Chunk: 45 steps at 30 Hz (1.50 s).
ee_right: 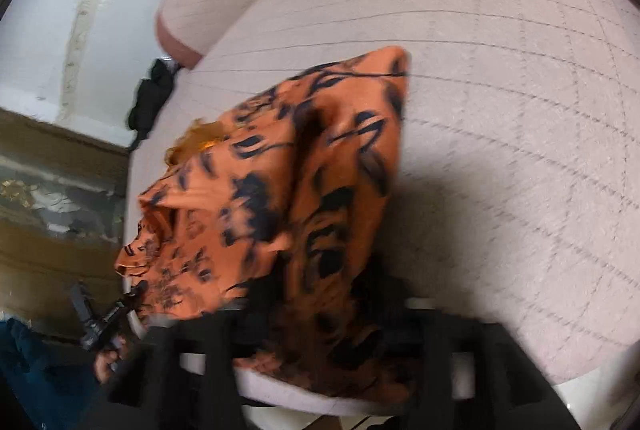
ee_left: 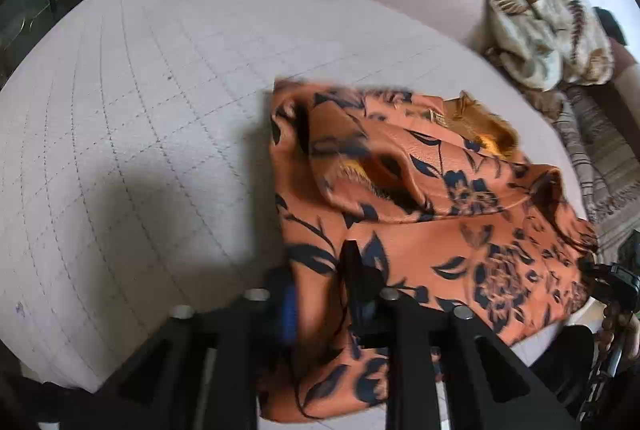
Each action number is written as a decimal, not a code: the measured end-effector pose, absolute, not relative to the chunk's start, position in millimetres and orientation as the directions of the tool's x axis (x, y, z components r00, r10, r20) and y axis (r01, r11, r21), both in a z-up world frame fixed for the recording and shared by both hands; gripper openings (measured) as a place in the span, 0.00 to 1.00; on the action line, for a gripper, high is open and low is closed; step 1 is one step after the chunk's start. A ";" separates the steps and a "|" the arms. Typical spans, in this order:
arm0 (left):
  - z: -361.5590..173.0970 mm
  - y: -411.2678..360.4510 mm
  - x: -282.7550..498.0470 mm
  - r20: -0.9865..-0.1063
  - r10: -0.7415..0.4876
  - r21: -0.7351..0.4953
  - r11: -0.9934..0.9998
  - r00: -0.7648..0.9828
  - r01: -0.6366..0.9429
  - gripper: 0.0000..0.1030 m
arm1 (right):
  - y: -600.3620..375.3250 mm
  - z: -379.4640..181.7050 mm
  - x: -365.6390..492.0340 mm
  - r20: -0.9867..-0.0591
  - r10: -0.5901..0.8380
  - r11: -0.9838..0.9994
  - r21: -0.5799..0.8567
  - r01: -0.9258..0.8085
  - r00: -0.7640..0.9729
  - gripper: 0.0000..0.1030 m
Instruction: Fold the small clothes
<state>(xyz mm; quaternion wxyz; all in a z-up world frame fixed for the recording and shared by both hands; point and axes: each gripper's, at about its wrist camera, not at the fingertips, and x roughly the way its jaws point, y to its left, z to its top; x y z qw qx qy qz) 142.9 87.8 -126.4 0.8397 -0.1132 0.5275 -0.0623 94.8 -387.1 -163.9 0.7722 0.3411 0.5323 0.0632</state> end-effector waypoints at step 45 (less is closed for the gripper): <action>-112.5 54.0 198.0 -0.821 -0.138 -0.031 0.980 0.553 0.198 0.64 | -360.8 -97.4 168.8 -0.794 0.259 0.966 0.215 -0.144 0.550 0.76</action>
